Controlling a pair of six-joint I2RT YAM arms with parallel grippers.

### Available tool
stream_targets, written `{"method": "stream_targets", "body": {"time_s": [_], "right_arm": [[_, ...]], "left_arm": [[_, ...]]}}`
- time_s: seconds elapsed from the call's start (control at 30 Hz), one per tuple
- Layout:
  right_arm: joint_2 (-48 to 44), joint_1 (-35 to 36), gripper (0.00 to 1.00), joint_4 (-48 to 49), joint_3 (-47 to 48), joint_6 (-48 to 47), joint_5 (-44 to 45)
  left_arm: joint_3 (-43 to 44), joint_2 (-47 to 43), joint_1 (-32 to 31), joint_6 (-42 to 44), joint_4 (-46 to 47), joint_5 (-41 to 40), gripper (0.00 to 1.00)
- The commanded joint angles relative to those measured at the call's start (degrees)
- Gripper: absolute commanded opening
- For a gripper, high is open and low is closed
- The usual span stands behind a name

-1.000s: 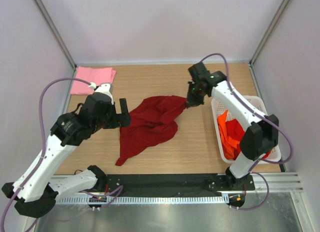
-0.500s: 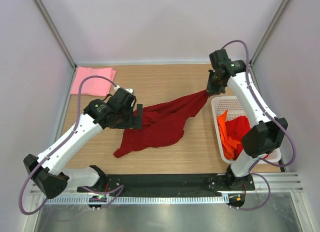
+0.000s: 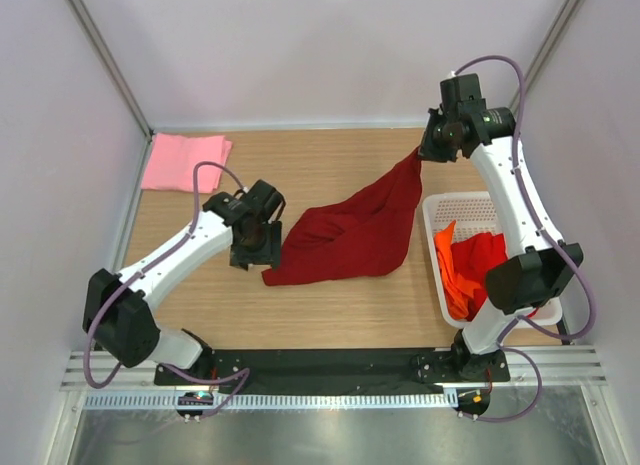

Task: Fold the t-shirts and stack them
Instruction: Flatten the tshirt out

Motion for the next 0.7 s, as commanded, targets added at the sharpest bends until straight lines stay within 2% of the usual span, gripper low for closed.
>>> {"method": "stream_targets", "body": {"time_s": [0.0, 0.1, 0.2, 0.4, 0.47, 0.67], "right_arm": [[-1.34, 0.07, 0.01, 2.78, -2.15, -1.03, -2.06], [-1.78, 0.16, 0.01, 2.87, -3.55, -1.46, -5.22], [-1.87, 0.07, 0.01, 3.22, -4.35, -1.47, -5.93], [-2.4, 0.07, 0.01, 3.67, -5.93, -1.99, -7.42], [-2.57, 0.07, 0.01, 3.23, -6.11, -2.69, -7.25], [-3.36, 0.07, 0.01, 2.96, -6.81, -3.49, -6.98]], "left_arm": [[-3.32, -0.55, 5.83, 0.54, 4.28, 3.63, 0.6], [-5.79, 1.29, 10.77, 0.81, 9.9, 10.31, 0.55], [-6.5, 4.89, 11.84, 0.72, 12.11, 13.31, 0.48], [-6.59, 11.66, 12.11, 0.46, 15.36, 12.62, 0.35], [-6.59, 12.72, 12.63, -0.32, 15.28, 11.39, 0.36], [-7.2, 15.09, 14.48, -4.28, 15.8, 11.37, 0.48]]}}
